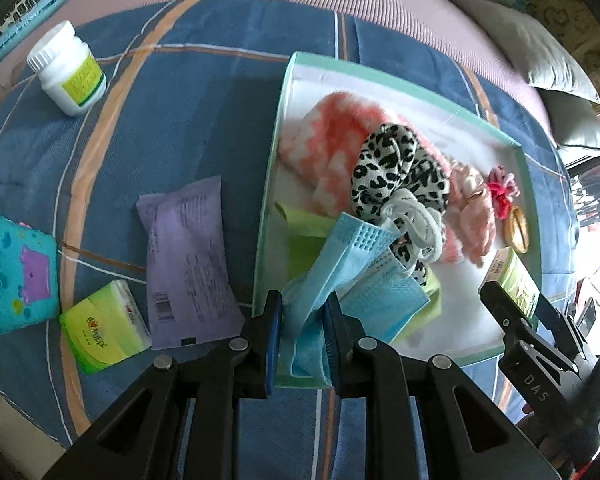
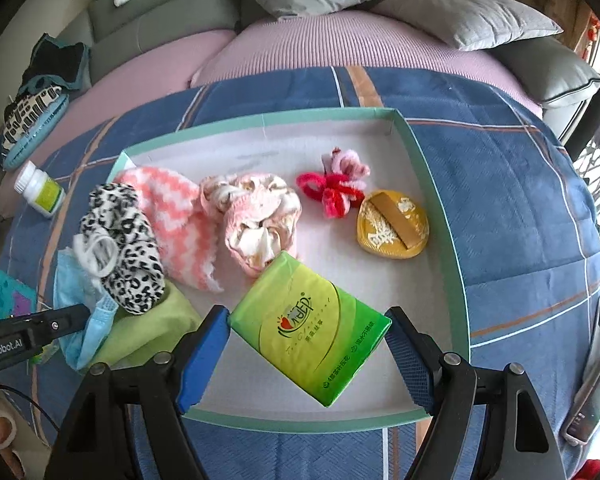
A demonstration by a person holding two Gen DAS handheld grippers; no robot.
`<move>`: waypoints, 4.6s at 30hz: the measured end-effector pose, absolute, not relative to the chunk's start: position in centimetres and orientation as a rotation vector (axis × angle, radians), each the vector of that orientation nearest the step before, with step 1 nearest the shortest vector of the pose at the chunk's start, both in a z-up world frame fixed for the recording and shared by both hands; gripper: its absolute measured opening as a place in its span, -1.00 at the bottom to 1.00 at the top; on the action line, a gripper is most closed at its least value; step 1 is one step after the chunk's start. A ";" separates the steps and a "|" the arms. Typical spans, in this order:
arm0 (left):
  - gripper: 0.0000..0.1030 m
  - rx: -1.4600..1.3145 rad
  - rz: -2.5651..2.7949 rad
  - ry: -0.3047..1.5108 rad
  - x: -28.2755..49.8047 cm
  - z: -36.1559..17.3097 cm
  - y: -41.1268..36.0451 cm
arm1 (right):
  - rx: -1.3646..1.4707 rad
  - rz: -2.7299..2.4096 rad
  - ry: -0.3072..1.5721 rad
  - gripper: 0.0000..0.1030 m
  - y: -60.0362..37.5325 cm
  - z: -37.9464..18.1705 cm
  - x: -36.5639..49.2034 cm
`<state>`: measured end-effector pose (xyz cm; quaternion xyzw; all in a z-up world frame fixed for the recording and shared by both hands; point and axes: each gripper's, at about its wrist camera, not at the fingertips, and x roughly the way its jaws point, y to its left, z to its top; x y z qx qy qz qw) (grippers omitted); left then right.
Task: Organize soft objects
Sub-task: 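Open the right gripper to drop the tissue pack in the tray while the left lowers the mask, then lower the blue mask into the tray and open the left gripper, then withdraw both open grippers from the tray back toward the remaining items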
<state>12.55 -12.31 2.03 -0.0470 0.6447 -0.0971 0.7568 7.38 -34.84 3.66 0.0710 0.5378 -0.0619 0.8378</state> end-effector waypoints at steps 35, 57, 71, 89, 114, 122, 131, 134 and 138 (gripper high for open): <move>-0.02 -0.095 -0.248 1.305 11.5 7.4 -12.4 | 0.086 -0.163 1.083 0.69 -34.1 6.7 6.7; 0.18 -0.061 -0.158 1.269 12.1 7.5 -10.6 | 0.071 -0.160 1.065 1.00 -33.5 7.0 6.9; 0.62 -0.084 -0.099 1.254 12.5 7.0 -9.1 | 0.080 -0.171 1.077 1.00 -33.7 6.6 7.1; 0.62 -0.081 -0.040 1.223 12.5 7.9 -5.9 | 0.076 -0.127 1.067 1.00 -31.9 7.7 7.2; 0.62 -0.168 0.073 1.197 8.4 9.1 0.6 | -0.026 0.129 1.072 1.00 -21.7 10.1 6.0; 0.62 -0.198 0.069 1.221 6.3 8.1 1.3 | -0.025 0.193 1.094 1.00 -20.2 9.4 4.7; 0.62 -0.250 0.103 1.259 4.4 6.0 2.4 | -0.034 0.219 1.067 1.00 -19.0 9.0 4.3; 0.62 -0.276 0.124 1.271 4.4 5.0 2.9 | -0.045 0.224 1.061 1.00 -18.7 9.0 4.3; 0.62 -0.325 0.126 1.294 4.8 3.7 3.1 | -0.059 0.215 1.073 1.00 -18.5 8.4 4.5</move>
